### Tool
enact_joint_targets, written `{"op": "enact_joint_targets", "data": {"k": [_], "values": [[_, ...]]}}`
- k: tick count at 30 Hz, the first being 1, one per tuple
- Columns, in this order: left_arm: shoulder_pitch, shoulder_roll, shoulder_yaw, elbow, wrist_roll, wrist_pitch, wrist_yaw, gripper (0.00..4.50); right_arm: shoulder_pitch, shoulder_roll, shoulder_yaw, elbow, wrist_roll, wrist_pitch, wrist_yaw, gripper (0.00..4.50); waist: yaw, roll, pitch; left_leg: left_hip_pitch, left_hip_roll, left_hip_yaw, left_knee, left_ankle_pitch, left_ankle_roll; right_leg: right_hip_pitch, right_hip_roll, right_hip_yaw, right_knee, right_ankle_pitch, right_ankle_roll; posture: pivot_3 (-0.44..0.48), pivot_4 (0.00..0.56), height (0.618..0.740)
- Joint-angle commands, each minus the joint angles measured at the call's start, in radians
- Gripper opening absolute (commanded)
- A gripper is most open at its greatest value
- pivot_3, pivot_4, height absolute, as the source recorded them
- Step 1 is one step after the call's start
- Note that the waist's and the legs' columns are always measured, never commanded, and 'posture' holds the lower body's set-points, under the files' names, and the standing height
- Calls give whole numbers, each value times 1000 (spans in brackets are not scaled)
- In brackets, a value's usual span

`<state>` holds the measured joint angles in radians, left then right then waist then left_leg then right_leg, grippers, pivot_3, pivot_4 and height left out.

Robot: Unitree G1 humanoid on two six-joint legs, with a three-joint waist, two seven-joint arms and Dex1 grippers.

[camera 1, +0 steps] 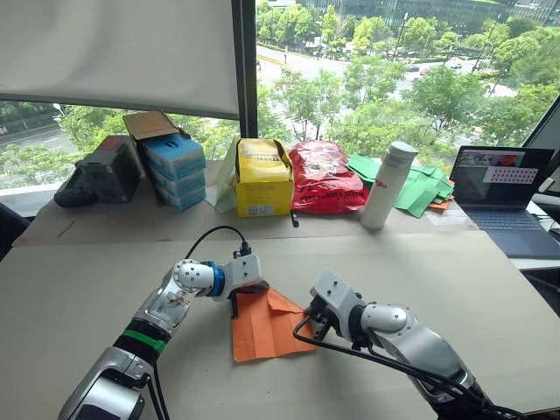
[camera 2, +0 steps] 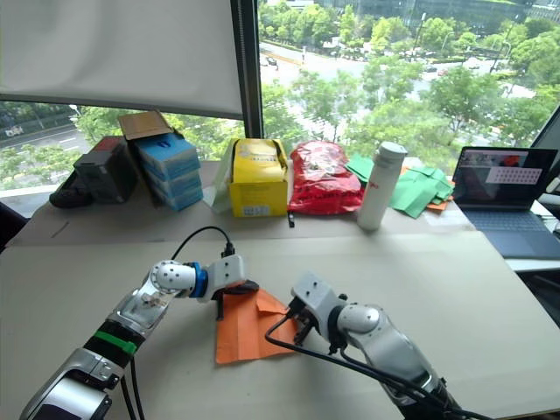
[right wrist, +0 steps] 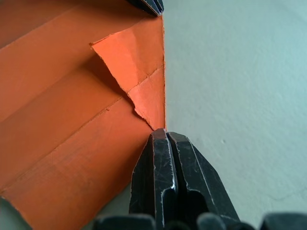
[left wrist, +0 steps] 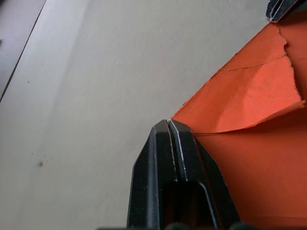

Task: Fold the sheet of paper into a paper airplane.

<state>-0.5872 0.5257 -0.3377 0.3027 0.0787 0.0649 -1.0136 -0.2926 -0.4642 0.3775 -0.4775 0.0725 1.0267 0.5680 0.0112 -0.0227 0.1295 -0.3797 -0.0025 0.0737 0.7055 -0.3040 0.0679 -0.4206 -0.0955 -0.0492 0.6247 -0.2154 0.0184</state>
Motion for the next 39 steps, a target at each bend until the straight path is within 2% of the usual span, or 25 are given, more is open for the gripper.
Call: {"op": "enact_joint_targets", "data": {"k": [1, 4, 10, 19, 25, 28, 34, 37, 39], "values": [[9, 15, -13, 29, 31, 6, -6, 0, 33, -4, -10, 13, 33, 51, 1, 32, 0, 0, 0, 0, 0, 0, 0, 0, 0, 0, 0, 0, 0, 0, 0, 0, 150, 740], [7, 16, -13, 32, 32, 2, -6, 0, -14, 23, -80, -36, 73, -30, 14, 32, 0, 0, 0, -1, 0, 0, 0, 0, 0, -1, 0, 0, 0, 0, 0, 0, 150, 740], [5, 15, -12, 37, 34, -3, -6, 0, -60, 58, -103, -31, 113, -194, 43, 32, -2, 1, 1, -3, 0, 0, 0, 0, 0, -2, 1, 0, 0, 0, 0, 0, 150, 740], [4, 23, -2, 21, 32, -3, 1, 0, -114, 121, 25, 263, 19, -450, 48, 32, -7, 2, 2, -3, 0, 0, 0, 1, -1, -2, 2, -1, 1, 0, 0, 0, 150, 740], [33, 43, 65, -67, -22, 67, 21, 0, -99, 123, 90, 356, -35, -495, 74, 32, -15, 3, 2, -4, 0, 1, 0, 2, -3, -3, 2, 0, 1, 0, 0, 0, 150, 740], [65, 34, 174, -154, -93, 198, 89, 0, -95, 122, 108, 371, -59, -484, 77, 32, -24, 3, 2, -4, 1, 0, 0, 3, -4, -4, 3, 0, 1, 0, 0, 0, 150, 740], [198, 26, 457, -407, -347, 615, 178, 0, -100, 137, 102, 381, -70, -478, 75, 32, -27, 2, 3, -4, 1, -1, 0, 3, -5, -4, 2, 0, 1, 0, 0, 0, 150, 740], [265, 18, 550, -476, -448, 770, 210, 791, -101, 139, 101, 384, -71, -480, 80, 0, -29, 2, 3, -1, 1, -1, -1, 5, -8, -3, 1, 2, 1, 0, 0, 0, 150, 740], [301, -5, 611, -510, -534, 887, 237, 1503, -102, 138, 102, 384, -74, -482, 84, 0, -27, 2, 3, -1, 1, -1, -1, 6, -10, -3, 1, 3, 1, 0, 0, 0, 150, 740]]}}
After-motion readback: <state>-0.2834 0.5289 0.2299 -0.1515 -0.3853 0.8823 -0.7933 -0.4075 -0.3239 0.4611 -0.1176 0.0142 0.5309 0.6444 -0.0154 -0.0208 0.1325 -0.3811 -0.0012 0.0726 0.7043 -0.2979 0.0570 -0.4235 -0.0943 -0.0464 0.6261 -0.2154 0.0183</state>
